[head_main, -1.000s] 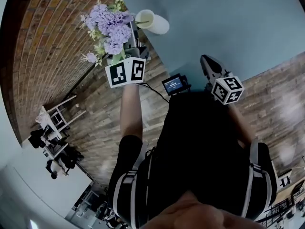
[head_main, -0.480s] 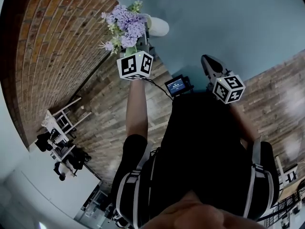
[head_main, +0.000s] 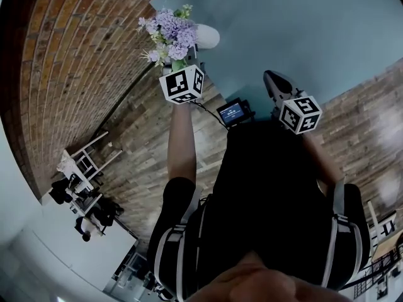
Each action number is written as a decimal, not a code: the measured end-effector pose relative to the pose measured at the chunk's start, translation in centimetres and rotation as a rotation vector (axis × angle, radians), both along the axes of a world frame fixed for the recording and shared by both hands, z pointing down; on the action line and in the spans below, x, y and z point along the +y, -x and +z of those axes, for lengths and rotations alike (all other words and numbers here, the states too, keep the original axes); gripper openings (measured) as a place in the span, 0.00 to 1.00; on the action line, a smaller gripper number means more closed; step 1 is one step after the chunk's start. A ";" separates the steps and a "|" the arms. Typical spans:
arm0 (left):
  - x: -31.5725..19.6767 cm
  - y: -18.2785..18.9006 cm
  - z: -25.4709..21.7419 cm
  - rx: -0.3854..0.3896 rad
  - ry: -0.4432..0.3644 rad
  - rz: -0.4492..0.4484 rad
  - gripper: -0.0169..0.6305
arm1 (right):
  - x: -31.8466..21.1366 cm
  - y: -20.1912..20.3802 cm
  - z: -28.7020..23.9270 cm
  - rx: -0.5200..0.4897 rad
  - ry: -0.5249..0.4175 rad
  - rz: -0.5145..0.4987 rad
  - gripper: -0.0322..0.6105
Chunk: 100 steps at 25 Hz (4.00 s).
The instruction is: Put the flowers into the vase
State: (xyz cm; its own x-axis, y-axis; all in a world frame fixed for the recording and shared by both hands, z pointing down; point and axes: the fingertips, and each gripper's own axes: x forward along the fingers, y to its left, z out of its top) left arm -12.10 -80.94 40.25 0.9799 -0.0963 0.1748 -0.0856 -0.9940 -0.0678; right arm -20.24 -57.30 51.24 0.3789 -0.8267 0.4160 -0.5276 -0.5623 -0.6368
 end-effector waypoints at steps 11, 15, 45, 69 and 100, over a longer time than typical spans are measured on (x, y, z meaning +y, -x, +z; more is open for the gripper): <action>-0.6 0.2 1.4 -0.035 -0.029 -0.068 0.39 | 0.2 0.0 0.2 0.000 0.002 0.007 0.08; -0.6 0.4 1.4 -0.026 -0.038 -0.093 0.41 | 0.2 0.0 0.2 -0.001 0.001 0.007 0.08; -0.1 4.1 5.6 -0.117 0.118 -0.068 0.76 | 0.3 0.1 0.6 -0.027 -0.020 -0.006 0.08; 14.8 29.4 0.7 -0.014 0.393 -0.588 0.10 | 2.3 6.6 -4.7 0.084 -0.182 -0.386 0.08; 43.6 43.3 -1.6 0.100 0.572 -0.485 0.10 | 28.9 27.7 -15.0 0.335 -0.274 -0.501 0.08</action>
State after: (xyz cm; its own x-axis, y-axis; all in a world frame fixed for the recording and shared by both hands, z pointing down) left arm -55.38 -37.30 38.62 0.8645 -0.4416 0.2400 -0.5012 -0.7211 0.4784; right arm -47.89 -28.38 36.20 -0.0072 -0.9957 0.0920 -0.8775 -0.0378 -0.4780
